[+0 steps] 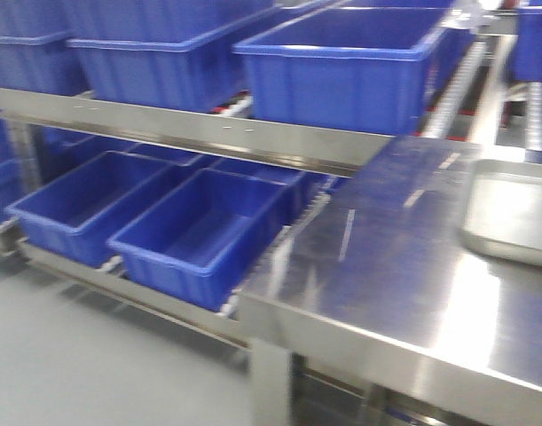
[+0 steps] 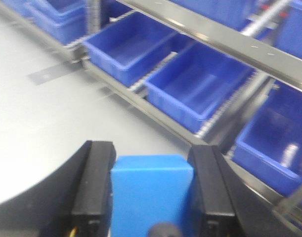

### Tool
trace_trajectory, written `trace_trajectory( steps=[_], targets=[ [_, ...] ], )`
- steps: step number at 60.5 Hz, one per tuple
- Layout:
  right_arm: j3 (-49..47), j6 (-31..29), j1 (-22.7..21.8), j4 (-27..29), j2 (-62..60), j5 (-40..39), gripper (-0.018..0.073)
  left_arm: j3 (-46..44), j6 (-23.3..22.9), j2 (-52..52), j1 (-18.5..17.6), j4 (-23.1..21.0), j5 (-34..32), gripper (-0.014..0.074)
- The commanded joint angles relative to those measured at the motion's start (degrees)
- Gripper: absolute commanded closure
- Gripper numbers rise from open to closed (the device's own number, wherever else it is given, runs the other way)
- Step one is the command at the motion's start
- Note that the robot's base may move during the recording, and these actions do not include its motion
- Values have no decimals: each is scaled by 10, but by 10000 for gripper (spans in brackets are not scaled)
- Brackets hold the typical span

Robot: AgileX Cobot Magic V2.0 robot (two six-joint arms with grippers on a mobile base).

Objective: Sort and place red and blue blocks on shelf
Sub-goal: 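Turn the base away from the table holding both cubes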

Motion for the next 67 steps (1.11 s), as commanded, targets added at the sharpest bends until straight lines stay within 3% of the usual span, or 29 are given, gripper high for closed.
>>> trace_trajectory(
  steps=[1, 67],
  targets=[
    [-16, -3, -3, -9, -1, -52, 498, -17, -4, 0, 0, 9, -41, 478],
    [-16, -3, -3, -9, -1, -52, 498, -17, -4, 0, 0, 9, -41, 478]
  ],
)
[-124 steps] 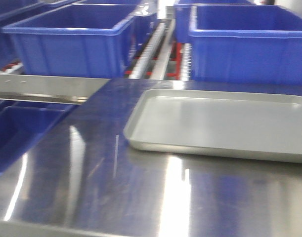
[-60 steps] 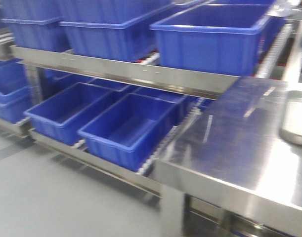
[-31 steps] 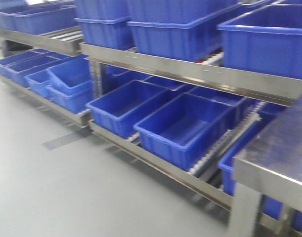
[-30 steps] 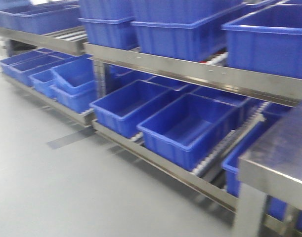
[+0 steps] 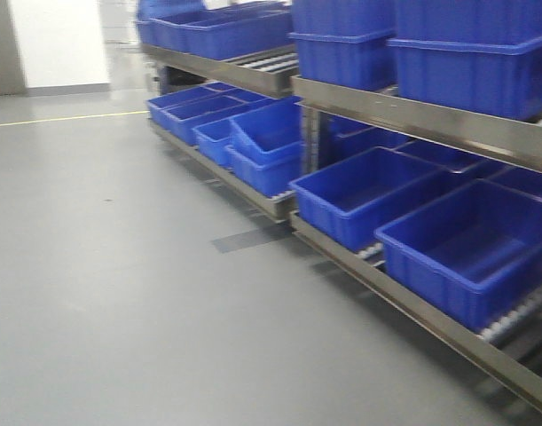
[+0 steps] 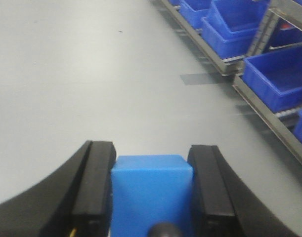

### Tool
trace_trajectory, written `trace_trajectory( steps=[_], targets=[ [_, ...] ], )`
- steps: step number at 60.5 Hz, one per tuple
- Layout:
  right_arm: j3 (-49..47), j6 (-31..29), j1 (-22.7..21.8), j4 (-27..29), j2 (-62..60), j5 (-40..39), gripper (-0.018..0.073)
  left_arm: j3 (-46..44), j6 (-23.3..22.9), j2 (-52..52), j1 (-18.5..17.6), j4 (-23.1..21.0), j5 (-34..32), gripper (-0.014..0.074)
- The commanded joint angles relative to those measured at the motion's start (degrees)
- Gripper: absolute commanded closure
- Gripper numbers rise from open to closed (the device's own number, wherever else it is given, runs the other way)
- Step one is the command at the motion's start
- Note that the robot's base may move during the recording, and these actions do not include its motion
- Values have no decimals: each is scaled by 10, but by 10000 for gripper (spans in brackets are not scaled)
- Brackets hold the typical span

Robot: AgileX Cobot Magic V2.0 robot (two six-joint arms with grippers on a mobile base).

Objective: Sort and place red and blue blocks on shelf
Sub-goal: 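Turn the base away from the table holding both cubes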

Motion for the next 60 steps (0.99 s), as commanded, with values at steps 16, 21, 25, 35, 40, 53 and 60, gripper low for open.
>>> trace_trajectory(
  steps=[16, 21, 25, 35, 40, 53, 60],
  targets=[
    [-16, -3, -3, -9, -1, -52, 498, -17, -4, 0, 0, 9, -41, 478],
    [-16, -3, -3, -9, -1, -52, 498, -17, -4, 0, 0, 9, -41, 478],
    [-16, -3, -3, -9, -1, -52, 498, -17, -4, 0, 0, 9, -41, 478],
    [-16, -3, -3, -9, -1, -52, 498, -17, -4, 0, 0, 9, -41, 478],
    [-16, -3, -3, -9, -1, -52, 498, -17, -4, 0, 0, 9, -41, 478],
    [-16, -3, -3, -9, -1, -52, 498, -17, -4, 0, 0, 9, -41, 478],
    [-16, -3, -3, -9, -1, -52, 498, -17, -4, 0, 0, 9, -41, 478]
  ],
)
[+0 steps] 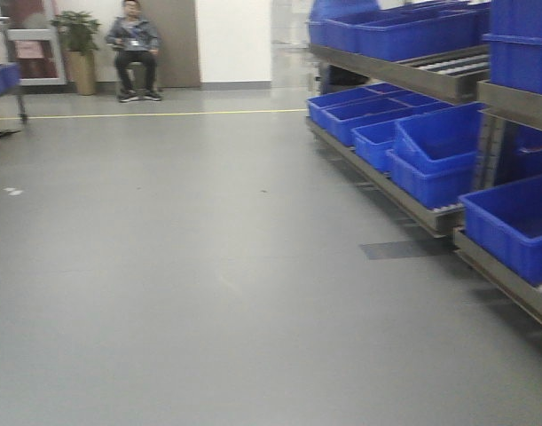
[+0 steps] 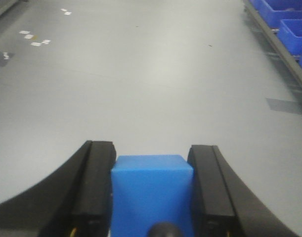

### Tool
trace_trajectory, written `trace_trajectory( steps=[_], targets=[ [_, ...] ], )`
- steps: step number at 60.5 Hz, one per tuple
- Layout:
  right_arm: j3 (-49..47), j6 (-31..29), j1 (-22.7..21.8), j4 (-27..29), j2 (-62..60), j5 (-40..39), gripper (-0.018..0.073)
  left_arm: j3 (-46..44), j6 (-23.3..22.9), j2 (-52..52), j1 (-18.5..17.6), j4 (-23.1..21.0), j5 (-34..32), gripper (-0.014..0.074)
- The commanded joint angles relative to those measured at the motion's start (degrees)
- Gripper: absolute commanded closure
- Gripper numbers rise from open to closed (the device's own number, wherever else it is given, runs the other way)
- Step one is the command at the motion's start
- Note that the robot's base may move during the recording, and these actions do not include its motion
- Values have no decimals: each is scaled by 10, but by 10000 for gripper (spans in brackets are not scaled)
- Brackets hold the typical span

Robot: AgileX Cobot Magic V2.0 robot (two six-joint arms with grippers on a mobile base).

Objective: Sort and place red and blue blocks on shelf
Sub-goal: 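Turn the base away from the table holding both cubes, then drive forward down the aisle carrying both cubes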

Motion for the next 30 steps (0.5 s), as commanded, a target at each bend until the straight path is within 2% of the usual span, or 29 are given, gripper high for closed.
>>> trace_trajectory(
  steps=[1, 30],
  targets=[
    [-16, -3, -3, -9, -1, -52, 498, -17, -4, 0, 0, 8, -41, 478],
    [-16, -3, -3, -9, -1, -52, 498, -17, -4, 0, 0, 8, -41, 478]
  ],
)
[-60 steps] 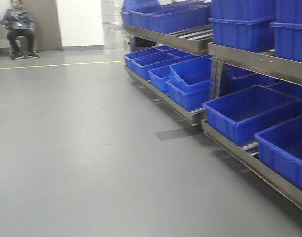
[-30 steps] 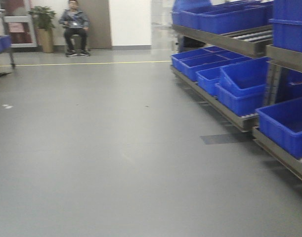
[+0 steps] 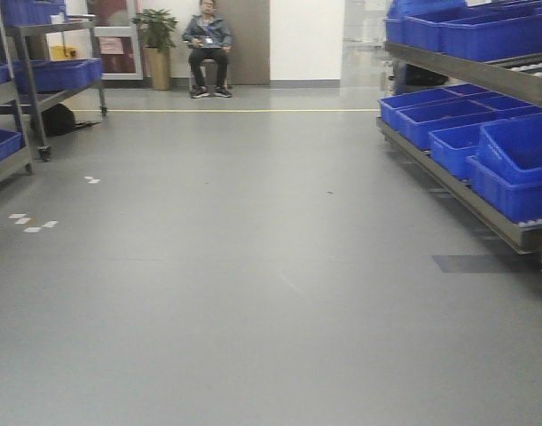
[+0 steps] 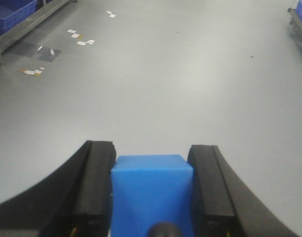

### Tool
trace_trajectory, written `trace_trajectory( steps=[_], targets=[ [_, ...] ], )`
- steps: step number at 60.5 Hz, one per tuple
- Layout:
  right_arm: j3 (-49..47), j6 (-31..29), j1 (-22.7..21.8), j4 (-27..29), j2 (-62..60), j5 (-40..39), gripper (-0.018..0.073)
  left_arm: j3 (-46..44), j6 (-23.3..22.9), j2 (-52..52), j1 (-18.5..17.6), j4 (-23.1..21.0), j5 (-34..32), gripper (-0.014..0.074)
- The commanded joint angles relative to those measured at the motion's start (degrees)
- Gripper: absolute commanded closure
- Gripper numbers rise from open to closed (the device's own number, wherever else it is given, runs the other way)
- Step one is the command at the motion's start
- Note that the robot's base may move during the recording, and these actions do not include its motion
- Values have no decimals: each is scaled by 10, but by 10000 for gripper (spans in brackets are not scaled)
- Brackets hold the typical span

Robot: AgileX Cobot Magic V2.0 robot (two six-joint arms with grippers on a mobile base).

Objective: Sort and place red and blue blocks on shelf
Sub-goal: 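Drive forward down the aisle carrying both cubes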

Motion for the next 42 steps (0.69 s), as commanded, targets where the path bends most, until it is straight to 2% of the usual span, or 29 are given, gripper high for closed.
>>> trace_trajectory(
  steps=[1, 42],
  targets=[
    [-16, -3, -3, -9, -1, -52, 498, -17, -4, 1, 0, 8, -41, 478],
    [-16, -3, -3, -9, -1, -52, 498, -17, -4, 1, 0, 8, -41, 478]
  ],
)
